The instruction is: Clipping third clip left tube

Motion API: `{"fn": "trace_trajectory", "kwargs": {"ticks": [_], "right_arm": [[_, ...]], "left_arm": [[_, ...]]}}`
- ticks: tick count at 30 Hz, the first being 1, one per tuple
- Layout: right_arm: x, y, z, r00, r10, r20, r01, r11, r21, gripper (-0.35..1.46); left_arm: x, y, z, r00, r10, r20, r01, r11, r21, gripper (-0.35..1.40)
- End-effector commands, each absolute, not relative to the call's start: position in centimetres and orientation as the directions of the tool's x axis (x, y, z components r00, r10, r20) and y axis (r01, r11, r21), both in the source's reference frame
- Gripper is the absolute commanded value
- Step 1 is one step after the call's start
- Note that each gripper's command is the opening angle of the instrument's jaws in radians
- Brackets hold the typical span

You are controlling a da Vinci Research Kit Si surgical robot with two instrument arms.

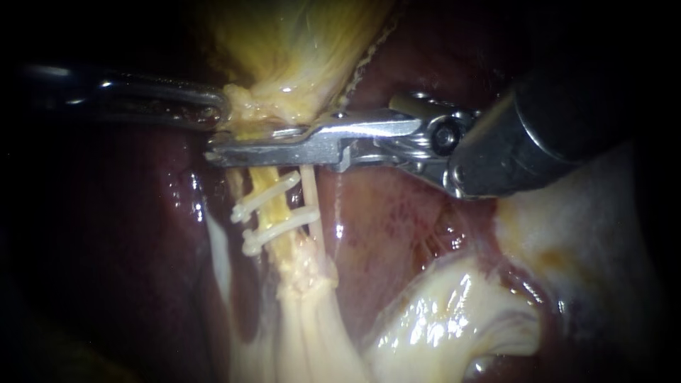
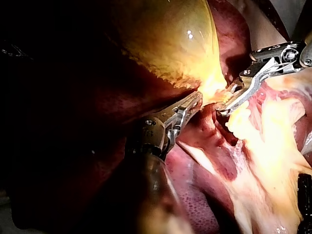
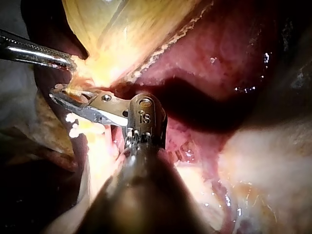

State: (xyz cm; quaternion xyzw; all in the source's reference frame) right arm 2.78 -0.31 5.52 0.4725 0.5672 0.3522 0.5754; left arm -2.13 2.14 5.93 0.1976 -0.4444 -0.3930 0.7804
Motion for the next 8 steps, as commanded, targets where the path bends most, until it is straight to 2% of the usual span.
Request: {"fn": "trace_trajectory", "kwargs": {"ticks": [1, 8], "right_arm": [[2.78, -0.32, 5.53, 0.109, 0.941, -0.322, 0.132, 0.307, 0.943, -0.35], [2.78, -0.32, 5.54, 0.11, 0.94, -0.322, 0.132, 0.307, 0.942, -0.35]], "left_arm": [[-2.13, 2.14, 5.93, 0.296, -0.789, 0.538, 0.438, 0.613, 0.658, -0.35], [-2.13, 2.14, 5.93, 0.296, -0.789, 0.538, 0.438, 0.613, 0.658, -0.35]]}}
